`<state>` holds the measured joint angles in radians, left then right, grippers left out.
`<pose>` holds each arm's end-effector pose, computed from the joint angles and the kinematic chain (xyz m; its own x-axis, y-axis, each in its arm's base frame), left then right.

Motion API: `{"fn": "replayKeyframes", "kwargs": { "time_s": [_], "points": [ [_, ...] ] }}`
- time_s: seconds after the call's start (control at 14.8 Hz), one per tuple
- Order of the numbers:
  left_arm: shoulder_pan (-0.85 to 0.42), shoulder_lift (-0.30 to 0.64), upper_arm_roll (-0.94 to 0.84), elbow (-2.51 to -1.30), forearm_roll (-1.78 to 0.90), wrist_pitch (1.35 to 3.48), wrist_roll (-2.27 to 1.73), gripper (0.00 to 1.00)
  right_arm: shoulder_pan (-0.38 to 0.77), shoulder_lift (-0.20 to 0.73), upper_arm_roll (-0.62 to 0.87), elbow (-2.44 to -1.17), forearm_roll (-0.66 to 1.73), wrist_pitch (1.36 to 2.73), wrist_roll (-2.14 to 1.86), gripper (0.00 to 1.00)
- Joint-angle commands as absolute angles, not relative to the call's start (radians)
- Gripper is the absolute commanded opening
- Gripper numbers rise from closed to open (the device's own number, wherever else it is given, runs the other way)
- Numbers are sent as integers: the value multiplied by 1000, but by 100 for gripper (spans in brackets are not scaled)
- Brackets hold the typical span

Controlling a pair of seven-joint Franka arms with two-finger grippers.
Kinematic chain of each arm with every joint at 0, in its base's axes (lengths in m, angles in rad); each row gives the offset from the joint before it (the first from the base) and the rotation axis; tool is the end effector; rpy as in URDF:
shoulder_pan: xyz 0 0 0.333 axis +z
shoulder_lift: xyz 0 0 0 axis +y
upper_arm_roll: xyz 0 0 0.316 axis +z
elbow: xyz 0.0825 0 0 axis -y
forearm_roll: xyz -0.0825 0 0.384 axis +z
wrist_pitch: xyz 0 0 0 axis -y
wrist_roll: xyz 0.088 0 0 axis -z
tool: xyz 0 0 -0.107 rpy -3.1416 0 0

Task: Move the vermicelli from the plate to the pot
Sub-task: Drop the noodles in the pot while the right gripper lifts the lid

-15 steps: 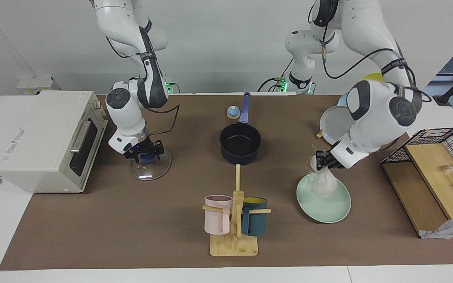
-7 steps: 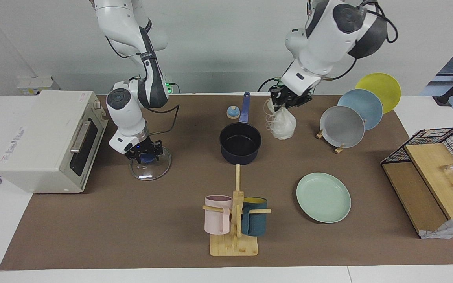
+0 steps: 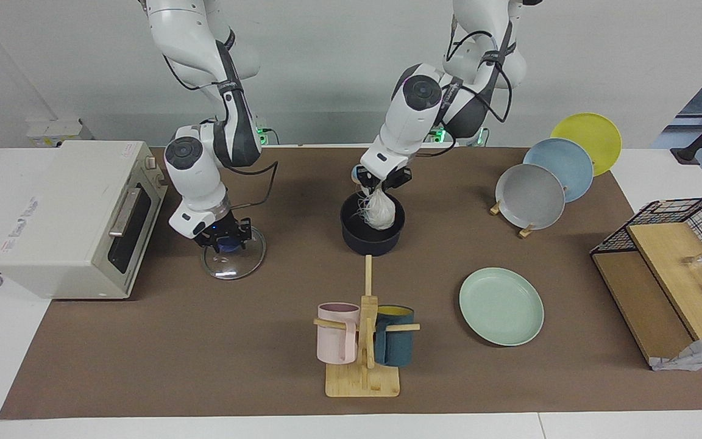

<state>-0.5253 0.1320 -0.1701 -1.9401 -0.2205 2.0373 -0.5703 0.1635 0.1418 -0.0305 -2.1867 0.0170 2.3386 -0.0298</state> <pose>0.4427 -0.3818 0.4157 0.9877 -0.0330 -0.1530 -0.0088 -0.9878 0.1558 0.5461 0.0735 0.3241 0.9885 0.1508 0.0104 0.1508 -0.9885 -0.0077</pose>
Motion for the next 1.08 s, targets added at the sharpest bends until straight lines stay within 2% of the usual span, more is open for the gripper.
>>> {"fn": "replayKeyframes", "kwargs": {
  "time_s": [0.0,0.2,0.4,0.47,0.54,0.74,1.01],
  "points": [
    [-548,182,-150,-1950,-238,2126,-583,0,161,140,-17,-2106,43,2246,-63,64],
    [-551,241,-149,-1953,-235,2196,-574,0,161,138,17,-2025,72,2166,-54,64],
    [-552,249,-147,-1959,-224,2204,-539,0,164,147,58,-1922,103,2068,7,64],
    [-555,247,-146,-1963,-198,2200,-535,4,164,150,77,-1895,103,2044,40,64],
    [-561,244,-146,-1960,-149,2189,-541,99,164,158,92,-1872,103,2022,64,64],
    [-516,175,-138,-1921,-140,2058,-523,100,166,172,126,-1825,101,1990,129,63],
    [-317,37,-138,-1821,-137,1795,-364,100,213,189,178,-1783,83,1990,298,60]
  ]
}}
